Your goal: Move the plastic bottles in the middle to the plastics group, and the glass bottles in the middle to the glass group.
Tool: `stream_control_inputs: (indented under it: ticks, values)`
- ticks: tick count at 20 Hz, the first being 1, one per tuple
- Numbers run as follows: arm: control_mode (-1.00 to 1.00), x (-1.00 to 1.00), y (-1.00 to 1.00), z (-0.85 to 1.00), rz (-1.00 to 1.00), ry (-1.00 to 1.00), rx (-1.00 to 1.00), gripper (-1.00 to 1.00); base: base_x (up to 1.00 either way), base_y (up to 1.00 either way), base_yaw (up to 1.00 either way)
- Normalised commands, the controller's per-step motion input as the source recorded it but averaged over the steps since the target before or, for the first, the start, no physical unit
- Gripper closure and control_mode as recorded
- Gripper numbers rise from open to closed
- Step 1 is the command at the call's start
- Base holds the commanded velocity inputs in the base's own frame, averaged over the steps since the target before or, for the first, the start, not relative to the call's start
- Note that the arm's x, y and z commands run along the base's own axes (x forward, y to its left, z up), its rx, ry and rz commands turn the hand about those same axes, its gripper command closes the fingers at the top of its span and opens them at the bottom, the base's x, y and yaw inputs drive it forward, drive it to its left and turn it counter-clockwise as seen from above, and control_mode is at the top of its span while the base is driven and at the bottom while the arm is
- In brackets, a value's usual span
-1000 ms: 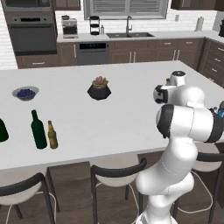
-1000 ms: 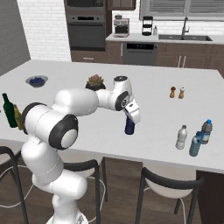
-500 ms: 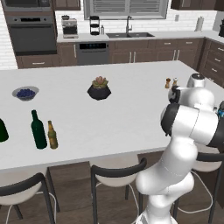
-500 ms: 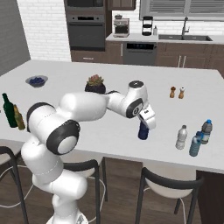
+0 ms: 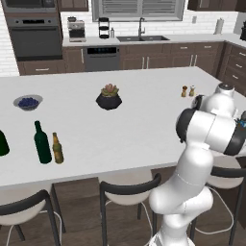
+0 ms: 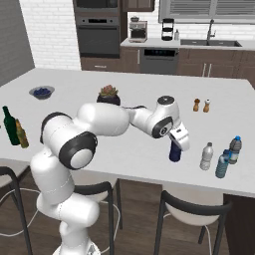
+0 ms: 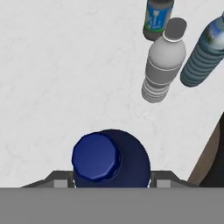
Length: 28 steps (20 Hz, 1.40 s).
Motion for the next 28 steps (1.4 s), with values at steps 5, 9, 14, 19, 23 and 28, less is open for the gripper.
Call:
stream_control_inputs:
  ticks: [5, 9, 14, 19, 23, 28]
  values:
    - [-1.0, 0.0, -0.39, -0.06, 0.0, 0.02, 0.0, 1.0, 0.0, 0.0, 0.0]
    - [-1.0, 0.0, -0.24, -0.08, -0.01, 0.03, 0.0, 1.0, 0.0, 0.0, 0.0]
    - [-1.0, 0.07, -0.26, -0.2, 0.0, 0.0, 0.0, 1.0, 0.0, 0.0, 0.0]
    - [-1.0, 0.12, -0.04, -0.24, 0.0, 0.0, 0.0, 1.0, 0.0, 0.0, 0.0]
    - [-1.0, 0.08, 0.0, -0.25, 0.0, -0.02, 0.0, 1.0, 0.0, 0.0, 0.0]
    - [-1.0, 0.0, 0.0, -0.24, 0.0, -0.03, 0.0, 1.0, 0.0, 0.0, 0.0]
